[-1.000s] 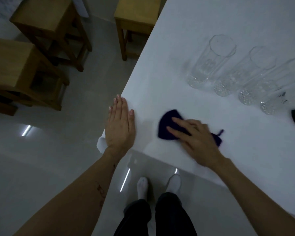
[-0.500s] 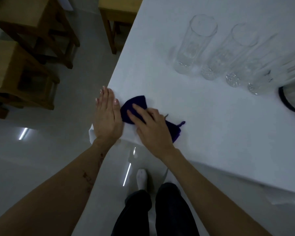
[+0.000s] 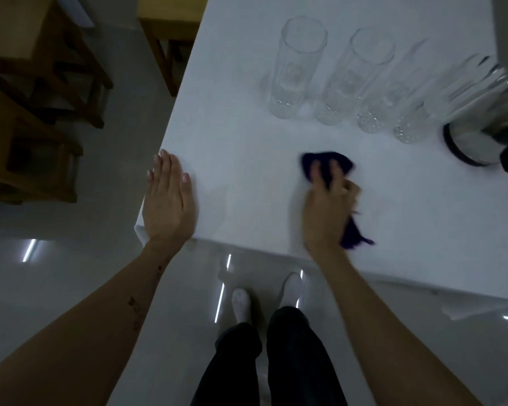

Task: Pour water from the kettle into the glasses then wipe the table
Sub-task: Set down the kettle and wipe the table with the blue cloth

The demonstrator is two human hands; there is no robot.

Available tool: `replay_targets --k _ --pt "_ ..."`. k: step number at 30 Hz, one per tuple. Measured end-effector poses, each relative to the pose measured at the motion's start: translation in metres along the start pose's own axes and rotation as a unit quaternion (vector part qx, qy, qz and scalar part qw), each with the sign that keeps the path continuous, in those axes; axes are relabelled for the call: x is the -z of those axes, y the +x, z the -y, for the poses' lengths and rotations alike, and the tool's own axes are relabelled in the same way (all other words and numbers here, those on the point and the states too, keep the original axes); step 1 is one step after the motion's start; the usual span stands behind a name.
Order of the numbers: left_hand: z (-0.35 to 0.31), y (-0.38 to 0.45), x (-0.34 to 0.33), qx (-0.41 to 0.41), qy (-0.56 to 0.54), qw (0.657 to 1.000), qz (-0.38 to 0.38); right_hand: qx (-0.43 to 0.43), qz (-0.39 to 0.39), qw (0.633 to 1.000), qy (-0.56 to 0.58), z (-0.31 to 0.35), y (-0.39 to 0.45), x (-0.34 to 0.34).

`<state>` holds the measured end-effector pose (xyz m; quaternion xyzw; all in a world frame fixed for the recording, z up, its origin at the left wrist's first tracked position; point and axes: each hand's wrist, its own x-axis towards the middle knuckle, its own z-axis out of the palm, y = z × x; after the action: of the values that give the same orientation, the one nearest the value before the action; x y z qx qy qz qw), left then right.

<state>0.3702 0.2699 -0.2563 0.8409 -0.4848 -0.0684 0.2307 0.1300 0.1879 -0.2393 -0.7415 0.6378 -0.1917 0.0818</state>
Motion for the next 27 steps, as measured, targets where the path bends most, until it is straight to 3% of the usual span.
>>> replay_targets --k 3,5,10,13,16,19,21,23,25,27 --pt "0.004 0.0 0.001 -0.013 -0.004 1.0 -0.014 0.171 0.025 0.985 0.011 0.063 -0.018 -0.026" --pt "0.008 0.0 0.001 -0.025 0.005 1.0 -0.005 0.264 0.058 0.963 0.013 0.068 -0.042 -0.028" --pt "0.015 0.003 -0.002 -0.04 0.018 0.999 0.01 0.328 0.06 0.943 -0.014 -0.032 -0.076 0.01" --pt "0.014 0.002 0.001 -0.054 0.046 0.997 0.011 0.249 0.017 0.967 -0.057 -0.128 -0.088 0.053" --pt "0.004 0.002 0.005 -0.053 0.065 0.996 0.036 0.064 -0.025 0.992 -0.104 -0.21 -0.084 0.095" --pt "-0.011 0.002 0.007 -0.033 0.092 0.995 0.026 -0.175 -0.068 0.978 -0.094 -0.217 -0.052 0.092" --pt "-0.034 0.001 0.003 -0.038 0.099 0.994 0.018 -0.218 -0.064 0.97 -0.085 -0.183 -0.024 0.077" --pt "-0.07 -0.004 -0.012 -0.075 0.072 0.994 0.033 -0.144 -0.069 0.984 -0.073 -0.139 -0.007 0.061" --pt "-0.111 -0.009 -0.031 -0.134 0.04 0.988 0.058 0.026 -0.054 0.996 -0.061 -0.101 -0.011 0.046" --pt "-0.142 -0.013 -0.049 -0.185 0.025 0.978 0.09 0.199 0.021 0.979 -0.028 -0.084 -0.032 0.04"
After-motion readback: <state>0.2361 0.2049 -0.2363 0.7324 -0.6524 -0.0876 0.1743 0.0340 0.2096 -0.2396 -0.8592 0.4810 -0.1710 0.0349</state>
